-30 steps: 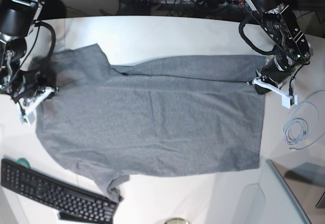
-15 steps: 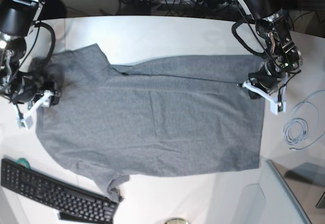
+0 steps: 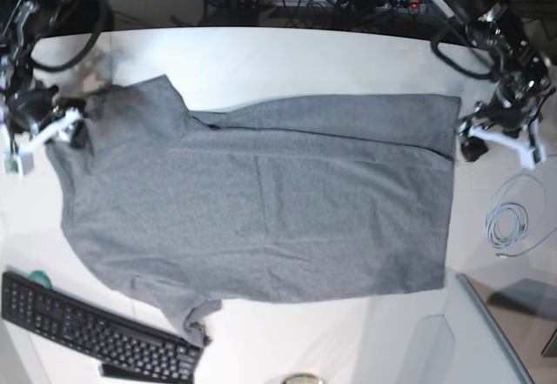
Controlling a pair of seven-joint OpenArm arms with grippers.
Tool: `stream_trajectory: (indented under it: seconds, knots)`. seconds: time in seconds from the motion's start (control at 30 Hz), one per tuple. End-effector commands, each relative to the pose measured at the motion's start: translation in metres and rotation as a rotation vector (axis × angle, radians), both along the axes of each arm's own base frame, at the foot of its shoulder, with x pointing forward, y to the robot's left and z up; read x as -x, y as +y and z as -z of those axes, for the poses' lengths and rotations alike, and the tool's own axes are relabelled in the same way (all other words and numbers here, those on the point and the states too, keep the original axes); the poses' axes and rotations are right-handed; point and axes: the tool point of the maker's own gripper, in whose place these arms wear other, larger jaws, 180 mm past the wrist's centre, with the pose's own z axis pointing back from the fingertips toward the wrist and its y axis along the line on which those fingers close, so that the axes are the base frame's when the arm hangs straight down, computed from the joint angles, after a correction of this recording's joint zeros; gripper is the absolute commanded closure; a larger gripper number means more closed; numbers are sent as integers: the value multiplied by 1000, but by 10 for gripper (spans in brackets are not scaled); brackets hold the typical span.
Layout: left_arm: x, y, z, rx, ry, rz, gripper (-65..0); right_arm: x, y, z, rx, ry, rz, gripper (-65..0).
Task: Layout the t-shirt on the table in an organized manner, then fold the t-shirt properly
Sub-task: 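Release the t-shirt and raise both grippers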
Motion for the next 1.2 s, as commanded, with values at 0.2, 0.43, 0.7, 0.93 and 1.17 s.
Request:
stream_trajectory:
  seconds: [0.2,0.43,0.7,0.93,1.17]
  knots:
    - [81,49,-29,3,-96,-28,-541,34,25,22,-101,45,56,-339]
    - [114,58,-27,-21,-22,-9,-311,48,47,70,-228,139,88,-341]
    - [115,57,-26,-17,-20,-11,-283,50,52,79,-248,137,96,-333]
    - [115,57,-26,-17,-20,-11,-283,55,52,80,-246,148,96,0]
    - [114,54,-24,-12,-18,-5,-283,42,44,61,-204,110,75,0]
